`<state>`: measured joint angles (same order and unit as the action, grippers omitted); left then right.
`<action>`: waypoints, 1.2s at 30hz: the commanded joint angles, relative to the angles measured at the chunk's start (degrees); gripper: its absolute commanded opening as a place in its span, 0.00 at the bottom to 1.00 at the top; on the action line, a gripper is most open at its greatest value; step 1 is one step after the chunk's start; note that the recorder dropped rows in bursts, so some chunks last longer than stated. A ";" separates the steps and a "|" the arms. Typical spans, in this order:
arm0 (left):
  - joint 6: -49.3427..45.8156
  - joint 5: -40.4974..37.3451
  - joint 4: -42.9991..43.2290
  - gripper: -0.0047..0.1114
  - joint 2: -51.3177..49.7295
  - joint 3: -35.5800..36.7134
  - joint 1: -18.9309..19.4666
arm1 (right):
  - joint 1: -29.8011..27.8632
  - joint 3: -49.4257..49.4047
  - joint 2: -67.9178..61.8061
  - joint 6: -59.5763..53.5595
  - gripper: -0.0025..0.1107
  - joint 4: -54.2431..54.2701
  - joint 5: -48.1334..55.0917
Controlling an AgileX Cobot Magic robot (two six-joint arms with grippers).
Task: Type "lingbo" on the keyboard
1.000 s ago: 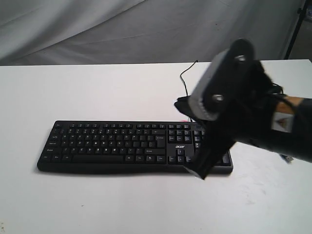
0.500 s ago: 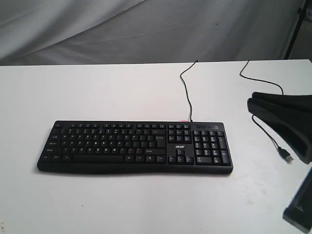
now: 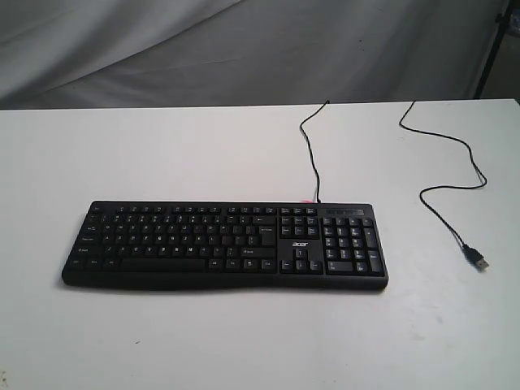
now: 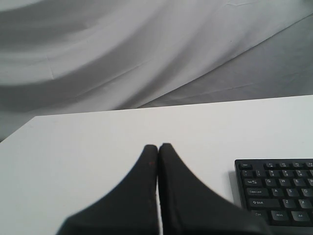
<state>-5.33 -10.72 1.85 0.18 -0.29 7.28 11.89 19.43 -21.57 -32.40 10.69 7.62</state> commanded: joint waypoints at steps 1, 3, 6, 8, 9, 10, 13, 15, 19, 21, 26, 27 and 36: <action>0.16 0.24 -0.03 0.05 -0.18 0.29 -0.22 | -9.46 -2.21 6.36 -0.14 0.02 0.34 5.84; 0.16 0.24 -0.03 0.05 -0.18 0.29 -0.22 | -12.49 -2.33 9.77 -0.14 0.02 0.34 10.26; 0.16 0.24 -0.03 0.05 -0.18 0.29 -0.22 | -16.92 -2.33 16.14 0.99 0.02 0.34 17.55; 0.16 0.24 -0.03 0.05 -0.18 0.29 -0.22 | -19.51 -2.33 19.23 0.99 0.02 0.34 20.57; 0.16 0.24 -0.03 0.05 -0.18 0.29 -0.22 | -20.47 -2.33 20.38 0.99 0.02 0.34 21.58; 0.16 0.24 -0.03 0.05 -0.18 0.29 -0.22 | -21.00 -2.33 21.13 0.99 0.02 0.34 21.89; 0.16 0.24 -0.03 0.05 -0.18 0.29 -0.22 | -21.14 -2.33 21.45 1.30 0.02 -0.14 21.76; 0.16 0.24 -0.03 0.05 -0.18 0.29 -0.22 | -21.14 -2.33 21.34 1.30 0.02 -0.25 21.90; 0.16 0.24 -0.03 0.05 -0.18 0.29 -0.22 | -21.14 -2.43 21.34 3.35 0.02 -2.19 21.78; 0.16 0.24 -0.03 0.05 -0.18 0.29 -0.22 | -21.14 -3.37 21.34 4.42 0.02 -4.75 20.11; 0.16 0.24 -0.03 0.05 -0.18 0.29 -0.22 | -21.14 -8.98 21.34 12.24 0.02 -12.47 9.50; 0.16 0.24 -0.03 0.05 -0.18 0.29 -0.22 | -21.14 -9.98 21.34 13.79 0.02 -13.16 7.94; 0.16 0.24 -0.03 0.05 -0.18 0.29 -0.22 | -21.14 -17.87 21.34 20.87 0.02 -15.65 4.17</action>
<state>-5.33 -10.72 1.85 0.18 -0.29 7.28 -8.79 3.41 -0.53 -12.61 -4.14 13.01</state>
